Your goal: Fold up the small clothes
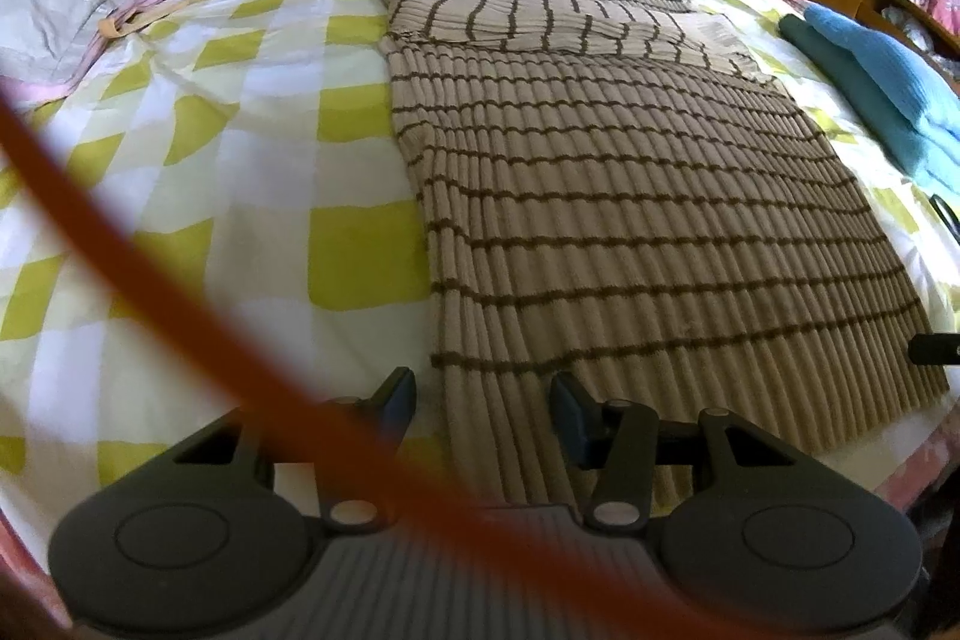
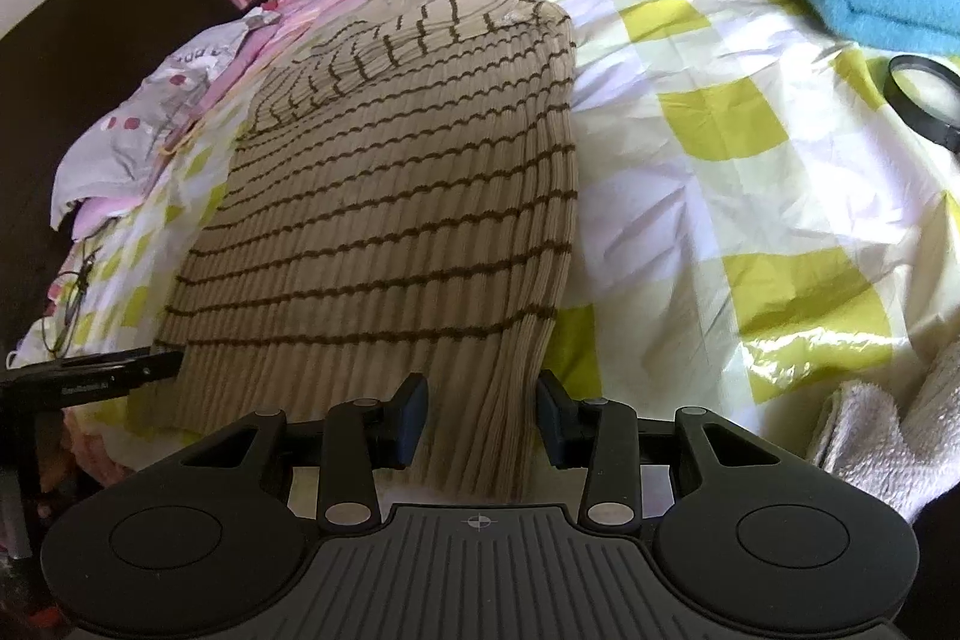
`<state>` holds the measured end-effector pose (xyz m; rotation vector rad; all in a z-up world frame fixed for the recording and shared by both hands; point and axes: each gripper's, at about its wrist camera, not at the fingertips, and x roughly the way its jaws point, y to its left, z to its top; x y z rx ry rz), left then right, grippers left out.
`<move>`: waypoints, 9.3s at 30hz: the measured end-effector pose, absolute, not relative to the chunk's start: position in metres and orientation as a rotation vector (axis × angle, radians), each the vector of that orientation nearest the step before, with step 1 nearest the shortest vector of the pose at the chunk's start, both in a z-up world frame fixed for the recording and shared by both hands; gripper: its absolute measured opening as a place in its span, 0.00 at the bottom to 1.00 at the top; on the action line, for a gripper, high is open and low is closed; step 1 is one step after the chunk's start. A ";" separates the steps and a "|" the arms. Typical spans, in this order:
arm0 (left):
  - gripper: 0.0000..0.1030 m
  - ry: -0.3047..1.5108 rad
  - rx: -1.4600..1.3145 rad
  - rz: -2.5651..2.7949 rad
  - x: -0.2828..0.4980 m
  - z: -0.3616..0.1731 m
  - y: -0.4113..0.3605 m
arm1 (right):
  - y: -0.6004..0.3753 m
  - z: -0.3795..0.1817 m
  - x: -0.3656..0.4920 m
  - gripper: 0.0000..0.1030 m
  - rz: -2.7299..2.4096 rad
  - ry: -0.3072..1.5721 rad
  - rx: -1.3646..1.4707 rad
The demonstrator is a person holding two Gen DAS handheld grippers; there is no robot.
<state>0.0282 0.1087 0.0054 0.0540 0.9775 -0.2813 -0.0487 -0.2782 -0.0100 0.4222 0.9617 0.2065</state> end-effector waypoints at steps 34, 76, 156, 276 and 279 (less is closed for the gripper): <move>0.22 0.957 0.087 -0.308 0.019 0.005 0.097 | -0.274 -0.018 -0.044 0.14 0.172 0.902 0.495; 0.14 0.765 -0.054 -0.341 0.087 0.060 0.075 | -0.263 0.037 0.031 0.05 0.137 0.689 0.228; 0.51 0.651 -0.157 -0.085 0.336 0.050 0.085 | -0.324 0.014 0.267 0.13 -0.024 0.573 0.486; 0.22 0.585 0.234 -0.526 0.172 0.007 -0.164 | -0.349 -0.020 0.264 0.60 0.129 0.786 0.649; 0.22 0.586 0.226 -0.535 0.171 0.006 -0.164 | -0.355 -0.022 0.265 0.61 0.137 0.767 0.706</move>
